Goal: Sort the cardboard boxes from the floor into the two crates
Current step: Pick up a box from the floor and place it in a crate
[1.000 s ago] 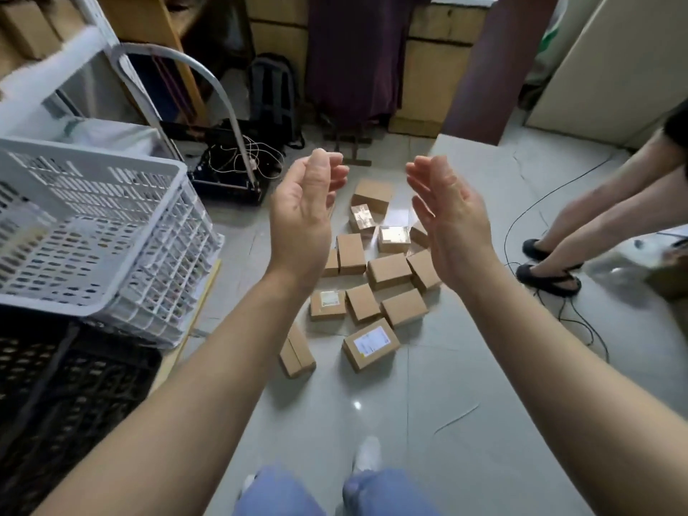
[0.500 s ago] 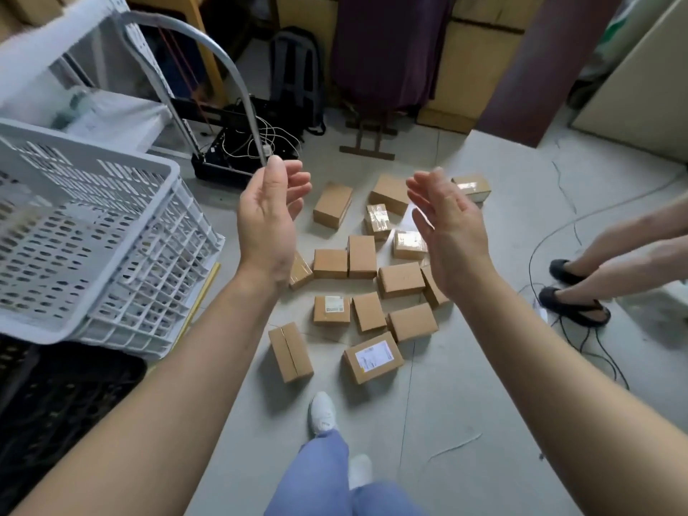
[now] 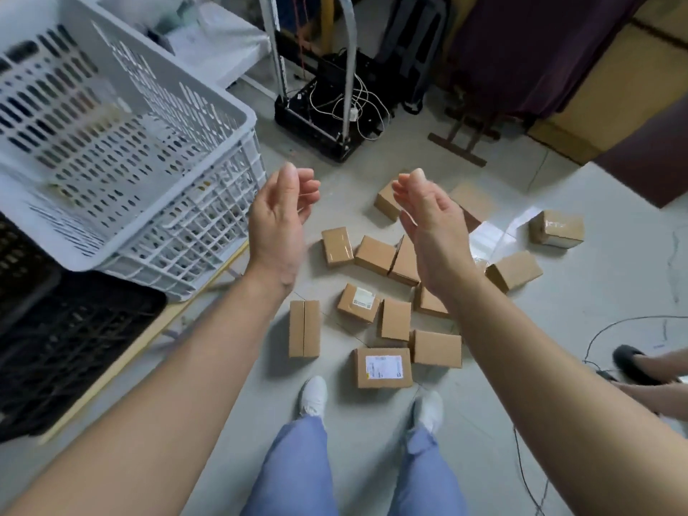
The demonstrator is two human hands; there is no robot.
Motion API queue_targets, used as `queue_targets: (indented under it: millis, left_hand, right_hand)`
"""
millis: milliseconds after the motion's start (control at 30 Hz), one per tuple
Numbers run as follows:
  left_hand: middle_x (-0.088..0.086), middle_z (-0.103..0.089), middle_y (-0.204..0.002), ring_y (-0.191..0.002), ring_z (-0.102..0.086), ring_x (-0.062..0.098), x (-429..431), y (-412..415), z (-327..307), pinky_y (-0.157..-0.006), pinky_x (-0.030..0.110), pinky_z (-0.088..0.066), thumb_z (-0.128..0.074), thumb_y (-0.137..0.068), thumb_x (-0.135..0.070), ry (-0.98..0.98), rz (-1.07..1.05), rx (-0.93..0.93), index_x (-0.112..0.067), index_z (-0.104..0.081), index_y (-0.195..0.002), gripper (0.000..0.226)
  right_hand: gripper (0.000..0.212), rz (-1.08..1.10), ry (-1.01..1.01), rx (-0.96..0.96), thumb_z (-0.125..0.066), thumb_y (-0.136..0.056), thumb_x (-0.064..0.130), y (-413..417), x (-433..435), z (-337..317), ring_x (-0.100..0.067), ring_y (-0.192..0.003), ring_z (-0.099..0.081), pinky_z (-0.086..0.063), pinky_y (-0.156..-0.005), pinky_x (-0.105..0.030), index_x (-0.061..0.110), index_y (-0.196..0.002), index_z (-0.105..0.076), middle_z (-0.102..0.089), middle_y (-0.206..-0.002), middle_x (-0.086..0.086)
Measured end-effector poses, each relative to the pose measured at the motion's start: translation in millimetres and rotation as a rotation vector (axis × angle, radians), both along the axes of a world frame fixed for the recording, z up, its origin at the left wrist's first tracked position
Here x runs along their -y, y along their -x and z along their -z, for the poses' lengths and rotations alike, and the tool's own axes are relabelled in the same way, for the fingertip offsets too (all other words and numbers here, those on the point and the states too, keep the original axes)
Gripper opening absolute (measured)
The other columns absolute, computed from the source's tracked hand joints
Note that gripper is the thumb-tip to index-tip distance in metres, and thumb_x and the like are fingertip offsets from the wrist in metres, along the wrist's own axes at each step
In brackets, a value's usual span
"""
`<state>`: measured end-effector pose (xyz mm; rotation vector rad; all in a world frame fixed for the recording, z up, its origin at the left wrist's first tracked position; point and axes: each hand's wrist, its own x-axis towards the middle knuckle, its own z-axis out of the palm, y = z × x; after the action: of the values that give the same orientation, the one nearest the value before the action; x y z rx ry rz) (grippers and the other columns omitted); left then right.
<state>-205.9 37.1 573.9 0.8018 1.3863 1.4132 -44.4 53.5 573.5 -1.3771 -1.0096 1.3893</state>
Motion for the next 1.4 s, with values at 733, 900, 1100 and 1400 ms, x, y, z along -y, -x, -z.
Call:
queue_targets:
  millis: [733, 900, 1100, 1400]
  left_hand:
    - [-0.001, -0.070, -0.094, -0.085, -0.067, 0.014, 103.5, 1.3, 375.6, -0.065, 0.024, -0.048, -0.038, -0.099, -0.041, 0.609, -0.867, 0.270, -0.022, -0.063, -0.088, 0.033]
    - [0.009, -0.062, -0.118, -0.102, -0.060, 0.023, 114.6, 14.5, 505.6, -0.088, 0.034, -0.046, -0.042, -0.096, -0.047, 0.827, -0.889, 0.304, -0.013, -0.060, -0.108, 0.041]
    - [0.002, -0.053, -0.100, -0.099, -0.051, 0.027, 116.0, 24.5, 618.3, -0.089, 0.033, -0.041, -0.045, -0.094, -0.051, 1.028, -0.938, 0.436, -0.014, -0.046, -0.087, 0.038]
    - [0.009, -0.061, -0.121, -0.108, -0.059, 0.030, 111.8, 28.2, 701.3, -0.099, 0.046, -0.042, -0.048, -0.088, -0.055, 0.978, -0.908, 0.878, -0.017, -0.053, -0.125, 0.053]
  right_hand:
    - [0.055, -0.744, 0.260, 0.376, -0.047, -0.095, 0.049, 65.8, -16.1, 349.7, -0.005, -0.113, -0.049, -0.033, -0.093, -0.023, 0.010, -0.132, -0.054, -0.058, -0.129, 0.002]
    - [0.055, -0.901, 0.262, 0.534, -0.045, -0.096, 0.048, 91.0, -22.6, 466.6, -0.010, -0.111, -0.049, -0.034, -0.091, -0.026, 0.006, -0.131, -0.054, -0.056, -0.135, -0.007]
    - [0.068, -0.988, 0.285, 0.714, -0.044, -0.092, 0.059, 119.4, -33.3, 584.6, -0.023, -0.117, -0.051, -0.037, -0.100, -0.030, 0.008, -0.136, -0.050, -0.057, -0.128, -0.005]
    - [0.085, -1.102, 0.269, 0.971, -0.036, -0.089, 0.069, 156.2, -47.6, 676.2, -0.035, -0.136, -0.033, -0.029, -0.111, -0.048, 0.006, -0.146, -0.029, -0.035, -0.149, -0.017]
